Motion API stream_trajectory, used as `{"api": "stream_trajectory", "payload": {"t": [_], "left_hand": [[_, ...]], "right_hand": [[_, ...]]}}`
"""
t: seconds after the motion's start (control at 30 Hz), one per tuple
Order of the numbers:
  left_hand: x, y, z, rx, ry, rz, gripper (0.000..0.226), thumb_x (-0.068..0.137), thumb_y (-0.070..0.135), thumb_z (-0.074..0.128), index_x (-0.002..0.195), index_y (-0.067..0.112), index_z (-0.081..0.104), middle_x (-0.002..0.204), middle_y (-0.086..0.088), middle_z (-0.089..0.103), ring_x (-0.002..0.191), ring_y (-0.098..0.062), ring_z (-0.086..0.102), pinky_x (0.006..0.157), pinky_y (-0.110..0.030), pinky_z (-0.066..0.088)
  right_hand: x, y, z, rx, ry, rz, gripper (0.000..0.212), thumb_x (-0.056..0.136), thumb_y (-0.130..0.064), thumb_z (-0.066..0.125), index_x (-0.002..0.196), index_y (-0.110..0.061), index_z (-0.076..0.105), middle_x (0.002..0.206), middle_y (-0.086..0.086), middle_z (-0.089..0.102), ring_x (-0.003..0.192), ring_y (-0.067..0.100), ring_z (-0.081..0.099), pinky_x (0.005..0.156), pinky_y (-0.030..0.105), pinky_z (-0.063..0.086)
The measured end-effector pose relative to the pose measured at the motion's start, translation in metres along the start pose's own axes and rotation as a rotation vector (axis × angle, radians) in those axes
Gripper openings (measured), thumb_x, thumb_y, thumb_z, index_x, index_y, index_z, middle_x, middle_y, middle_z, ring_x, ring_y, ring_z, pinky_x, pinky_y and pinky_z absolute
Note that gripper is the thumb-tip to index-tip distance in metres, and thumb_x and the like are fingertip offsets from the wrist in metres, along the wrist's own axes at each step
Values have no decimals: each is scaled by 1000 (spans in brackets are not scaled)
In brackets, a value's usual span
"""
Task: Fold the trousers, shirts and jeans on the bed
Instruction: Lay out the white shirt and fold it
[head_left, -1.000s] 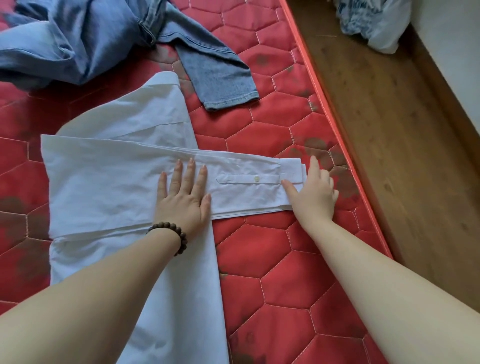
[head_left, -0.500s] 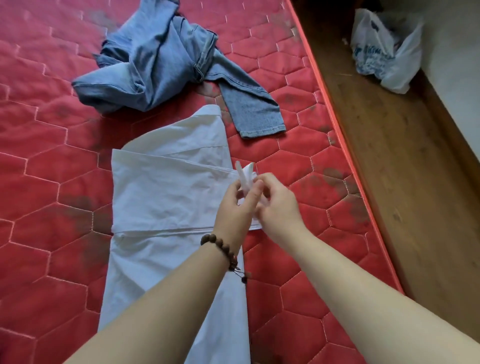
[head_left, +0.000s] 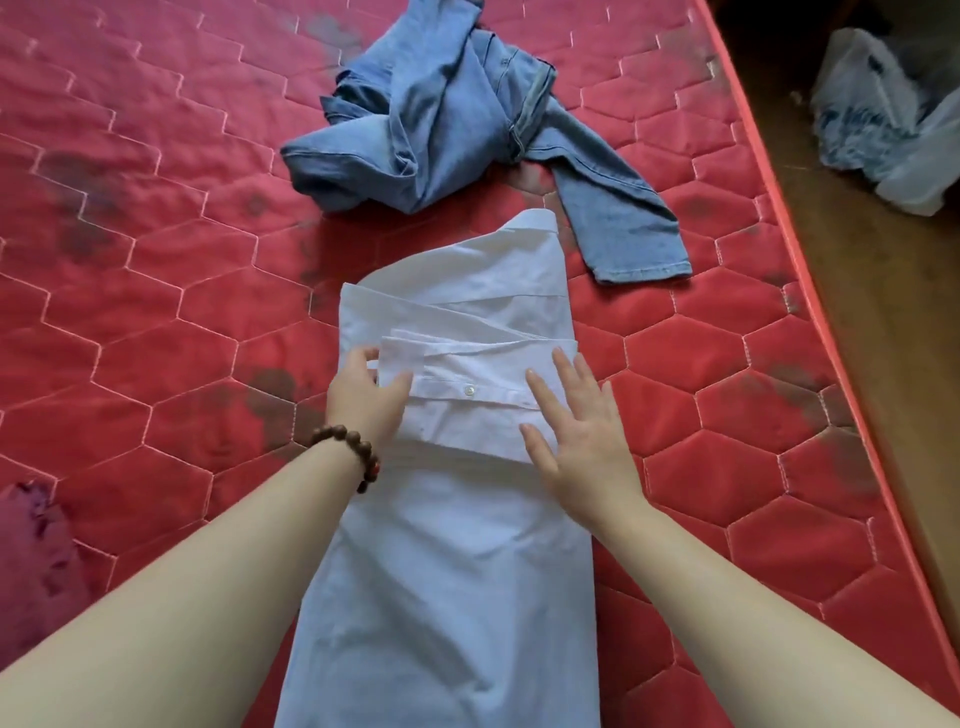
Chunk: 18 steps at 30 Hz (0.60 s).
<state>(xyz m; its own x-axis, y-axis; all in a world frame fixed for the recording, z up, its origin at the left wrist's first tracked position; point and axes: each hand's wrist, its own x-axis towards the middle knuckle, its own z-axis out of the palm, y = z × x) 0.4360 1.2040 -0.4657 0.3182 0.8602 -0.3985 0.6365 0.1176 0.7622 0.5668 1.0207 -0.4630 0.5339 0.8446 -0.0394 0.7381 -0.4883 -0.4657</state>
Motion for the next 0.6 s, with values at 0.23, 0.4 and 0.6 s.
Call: {"api": "stream_trajectory", "payload": {"t": [0.23,0.4,0.6], "left_hand": [[4,-23,-5,105,134,88,52,84,13,62,132,19,42,84,4,53,84,-23,57,71,-24,34],[-7,-31,-13,357,73,256,48,86,10,57,133,17,46,100,-14,62,83,-31,58,72,-33,39],[-2,-35,-6,801,217,646,42,76,12,67,117,3,61,127,-21,54,121,-39,50,98,-51,37]], "right_hand": [[13,17,40,-333,-211,42,61,97,-52,27,151,-39,2,160,-2,-12,147,17,-16,115,45,-13],[21,12,41,-331,-265,-4,58,100,-49,25,150,-38,-1,161,0,-9,148,19,-11,116,41,-11],[36,-20,41,-278,35,-87,47,91,-22,51,134,-3,53,145,21,42,137,37,37,111,59,17]]}}
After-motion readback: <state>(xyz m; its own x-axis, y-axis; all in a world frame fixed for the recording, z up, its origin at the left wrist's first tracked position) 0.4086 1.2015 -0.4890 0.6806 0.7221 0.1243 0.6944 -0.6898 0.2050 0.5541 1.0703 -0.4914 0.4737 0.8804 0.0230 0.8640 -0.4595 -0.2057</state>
